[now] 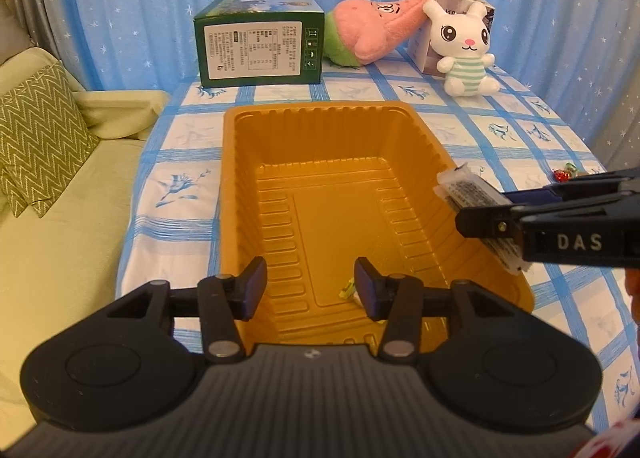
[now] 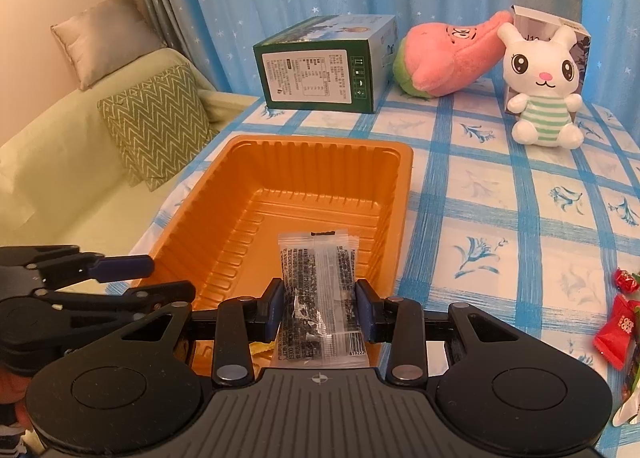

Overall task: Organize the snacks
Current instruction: 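Carry both snacks over the orange tray and open both grippers to drop them, then move both tools back toward the remaining red candies and white snack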

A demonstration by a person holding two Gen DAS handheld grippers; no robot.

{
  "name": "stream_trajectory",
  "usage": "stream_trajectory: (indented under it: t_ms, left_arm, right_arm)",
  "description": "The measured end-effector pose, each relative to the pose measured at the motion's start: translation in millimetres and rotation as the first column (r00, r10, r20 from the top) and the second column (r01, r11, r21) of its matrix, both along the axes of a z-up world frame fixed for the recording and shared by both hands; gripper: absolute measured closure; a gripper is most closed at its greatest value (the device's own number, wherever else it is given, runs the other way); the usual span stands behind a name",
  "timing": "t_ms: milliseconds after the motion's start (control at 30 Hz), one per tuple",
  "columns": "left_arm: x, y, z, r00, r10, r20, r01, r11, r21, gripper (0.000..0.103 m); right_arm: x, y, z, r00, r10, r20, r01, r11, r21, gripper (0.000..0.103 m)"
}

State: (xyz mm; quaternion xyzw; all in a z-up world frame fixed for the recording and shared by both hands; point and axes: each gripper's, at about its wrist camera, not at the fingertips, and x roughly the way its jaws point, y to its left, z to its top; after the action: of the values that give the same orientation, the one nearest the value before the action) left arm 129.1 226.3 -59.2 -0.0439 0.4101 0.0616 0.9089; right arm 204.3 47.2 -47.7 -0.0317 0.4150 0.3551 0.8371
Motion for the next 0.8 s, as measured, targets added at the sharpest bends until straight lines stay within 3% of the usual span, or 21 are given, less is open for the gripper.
stream_trajectory:
  t_ms: [200, 267, 300, 800]
  left_arm:
    - [-13, 4, 8, 1.000, 0.025, 0.018, -0.024, 1.000, -0.008, 0.047]
    - [-18, 4, 12, 0.999, 0.028, 0.022, -0.028, 1.000, -0.010, 0.041]
    - [-20, 3, 14, 0.999, 0.032, 0.025, -0.032, 0.999, -0.014, 0.040]
    - [-63, -47, 54, 0.997, 0.015, 0.070, -0.012, 0.999, -0.053, 0.028]
  right_arm:
    - [-1, 0, 5, 1.000, -0.005, -0.004, 0.006, 0.998, 0.055, 0.063]
    - [-2, -3, 10, 1.000, -0.014, -0.003, 0.014, 0.997, 0.074, 0.044]
    - [-3, -5, 13, 1.000, -0.021, 0.002, 0.020, 0.996, 0.082, 0.041]
    - [-57, -86, 60, 0.984, -0.169, 0.055, 0.165, 0.984, 0.071, 0.041]
